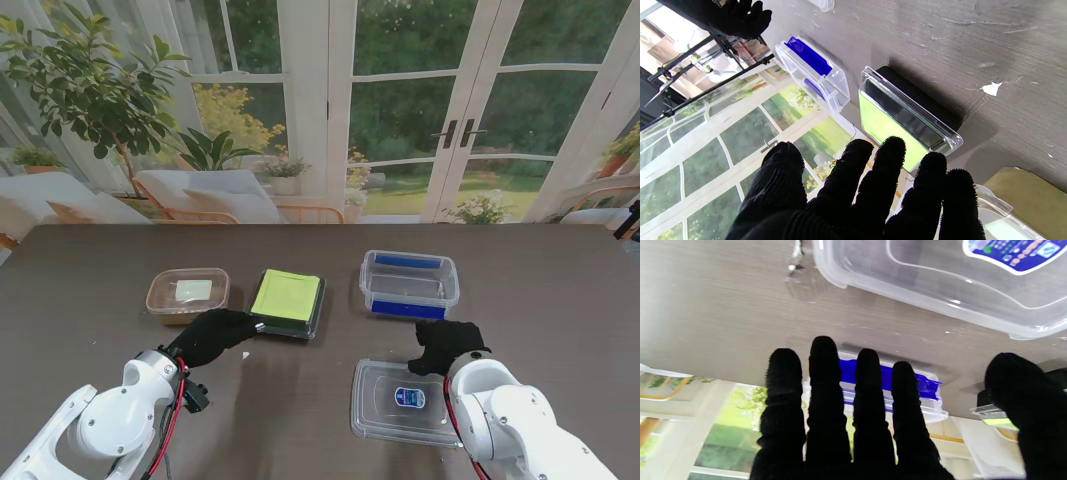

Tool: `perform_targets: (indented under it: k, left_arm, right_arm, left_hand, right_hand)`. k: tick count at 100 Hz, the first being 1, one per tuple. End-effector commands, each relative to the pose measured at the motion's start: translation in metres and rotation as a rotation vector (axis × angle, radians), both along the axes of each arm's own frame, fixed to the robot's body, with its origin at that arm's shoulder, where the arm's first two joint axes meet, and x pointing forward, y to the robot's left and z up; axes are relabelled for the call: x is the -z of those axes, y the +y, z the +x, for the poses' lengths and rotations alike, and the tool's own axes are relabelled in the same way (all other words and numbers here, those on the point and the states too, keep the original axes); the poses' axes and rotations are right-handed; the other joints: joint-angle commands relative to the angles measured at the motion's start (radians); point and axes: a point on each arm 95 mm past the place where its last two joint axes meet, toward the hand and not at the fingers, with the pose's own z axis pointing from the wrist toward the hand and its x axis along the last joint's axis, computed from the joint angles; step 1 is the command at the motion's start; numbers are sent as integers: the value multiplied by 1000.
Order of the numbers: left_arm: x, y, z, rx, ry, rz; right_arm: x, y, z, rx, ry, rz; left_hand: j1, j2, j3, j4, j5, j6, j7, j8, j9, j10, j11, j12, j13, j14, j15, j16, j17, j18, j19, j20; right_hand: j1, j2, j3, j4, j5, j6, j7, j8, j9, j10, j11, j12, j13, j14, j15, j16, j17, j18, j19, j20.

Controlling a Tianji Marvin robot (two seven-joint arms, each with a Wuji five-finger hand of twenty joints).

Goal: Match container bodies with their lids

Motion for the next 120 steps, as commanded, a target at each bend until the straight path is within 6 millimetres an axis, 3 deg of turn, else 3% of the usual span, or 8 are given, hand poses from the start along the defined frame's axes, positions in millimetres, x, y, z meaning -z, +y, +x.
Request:
perform_targets:
  k: [1,8,40,49,69,120]
  left_arm:
    - [-1,-5,-6,34,13,3]
    - [-1,-6,-8,47,17,9]
    - [-5,-14,-21,96,17,28]
    - [-7,-14,-24,101,14,32]
    - [-8,-11,-27,95,14,38]
    - [-10,-9,-30,86,18,39]
  right_arm:
    - [-1,-7,-2,7,31,-23]
    - [-3,-16,-4,6,54,-51]
    - [1,-32,-11,-42,181,-132]
    - [4,-31,-11,-69,202,-147]
    - [12,-29,-7,-74,245,-161]
    - [24,-11,-4,-96,299,-98]
  left_hand:
    - [28,39,-24,44,2,-12,0,6,-3,-2,-3,-12,-4,-6,-9,-7,-9,-42,-1,18]
    - [28,39,-24,44,3,-11,1,6,-3,-2,-3,-12,-5,-4,-5,-5,-8,-40,9,25]
    - [27,42,-27,44,3,-10,1,6,-2,-1,-3,-11,-4,-4,7,-1,-10,-42,36,35]
    - [27,42,-27,45,3,-12,1,6,0,-4,-2,-11,-4,-6,8,-2,-10,-42,38,34]
    - [26,42,-27,45,3,-11,1,6,0,-2,-3,-11,-4,-5,10,-3,-12,-40,39,31]
    - [25,43,-28,45,1,-15,1,5,-1,-4,-3,-11,-6,-7,8,-6,-15,-43,37,24]
  right_hand:
    - [-36,51,37,35,45,-8,10,-18,72,13,-27,-20,51,12,-15,-4,-163,28,36,-32]
    - [-27,86,58,39,145,-21,-9,-25,163,10,-45,-19,88,4,-17,5,-151,25,44,-39]
    - [-27,121,34,44,385,-76,-35,-41,293,-25,-77,12,105,-20,-21,25,-155,5,41,-54]
    - [-34,126,18,45,388,-95,-55,-50,275,-28,-79,25,88,-27,-24,27,-163,-1,37,-56]
    - [-54,128,-15,44,327,-53,-57,-46,210,-8,-60,56,48,-30,-20,32,-181,-4,30,-55]
    - [-57,134,-34,47,353,-56,-40,-39,183,-1,-42,60,26,-30,-10,29,-188,-7,27,-49]
